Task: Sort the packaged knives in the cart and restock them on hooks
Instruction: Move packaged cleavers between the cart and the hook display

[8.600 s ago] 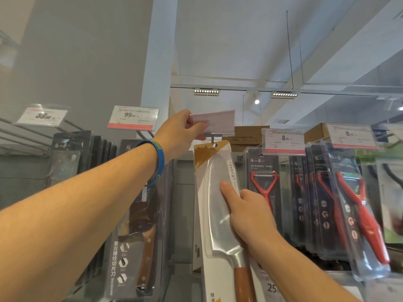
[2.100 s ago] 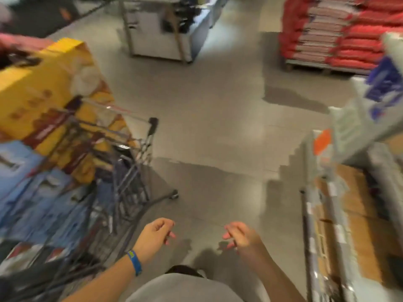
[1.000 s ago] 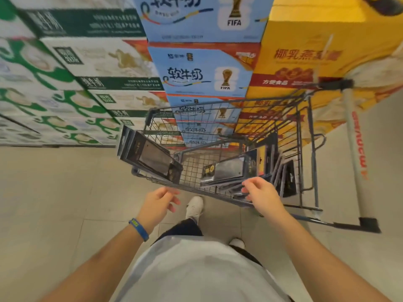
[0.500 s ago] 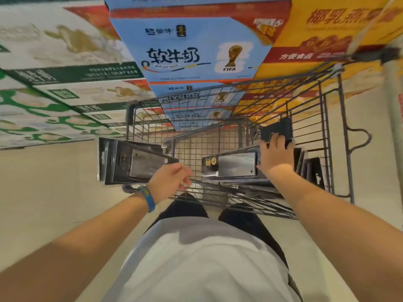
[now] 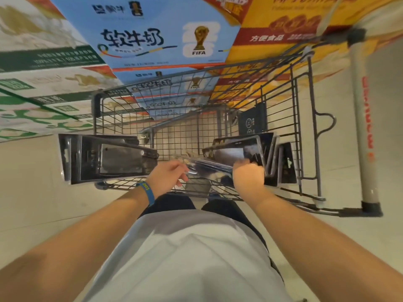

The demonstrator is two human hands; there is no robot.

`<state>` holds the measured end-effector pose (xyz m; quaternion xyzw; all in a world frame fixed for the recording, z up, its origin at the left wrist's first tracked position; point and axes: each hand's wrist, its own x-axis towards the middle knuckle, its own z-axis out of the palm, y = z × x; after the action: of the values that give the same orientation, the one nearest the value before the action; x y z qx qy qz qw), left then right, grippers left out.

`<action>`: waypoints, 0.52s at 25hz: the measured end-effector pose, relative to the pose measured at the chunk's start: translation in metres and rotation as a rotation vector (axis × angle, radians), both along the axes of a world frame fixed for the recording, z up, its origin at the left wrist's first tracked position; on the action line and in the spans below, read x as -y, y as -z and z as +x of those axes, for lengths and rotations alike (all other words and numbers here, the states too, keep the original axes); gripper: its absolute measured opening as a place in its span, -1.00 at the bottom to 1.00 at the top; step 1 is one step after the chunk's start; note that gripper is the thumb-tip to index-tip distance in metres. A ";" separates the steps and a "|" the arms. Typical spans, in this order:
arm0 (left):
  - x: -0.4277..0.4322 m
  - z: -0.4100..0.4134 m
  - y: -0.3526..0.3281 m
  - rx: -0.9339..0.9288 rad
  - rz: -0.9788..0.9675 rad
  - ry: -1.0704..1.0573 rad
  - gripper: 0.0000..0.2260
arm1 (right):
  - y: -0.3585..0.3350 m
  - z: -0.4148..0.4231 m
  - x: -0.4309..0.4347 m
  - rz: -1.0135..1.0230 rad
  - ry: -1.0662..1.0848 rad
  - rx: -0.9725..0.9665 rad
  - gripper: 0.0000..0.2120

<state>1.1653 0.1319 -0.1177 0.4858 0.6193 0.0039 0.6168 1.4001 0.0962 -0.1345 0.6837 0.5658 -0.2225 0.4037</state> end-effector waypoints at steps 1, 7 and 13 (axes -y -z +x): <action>0.000 0.004 0.001 0.002 0.005 0.010 -0.78 | -0.003 0.004 0.000 -0.021 0.049 -0.040 -0.51; -0.013 0.034 0.013 -0.153 0.386 0.558 -0.51 | -0.031 -0.006 -0.009 0.112 -0.037 -0.224 -0.76; -0.029 0.078 0.033 -0.141 0.267 0.910 -0.56 | -0.052 -0.015 -0.043 -0.004 -0.250 -0.503 -0.65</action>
<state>1.2431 0.1609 -0.1511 0.7818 0.3781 -0.2200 0.4444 1.3846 0.1396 -0.0827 0.5312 0.7278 -0.3348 0.2760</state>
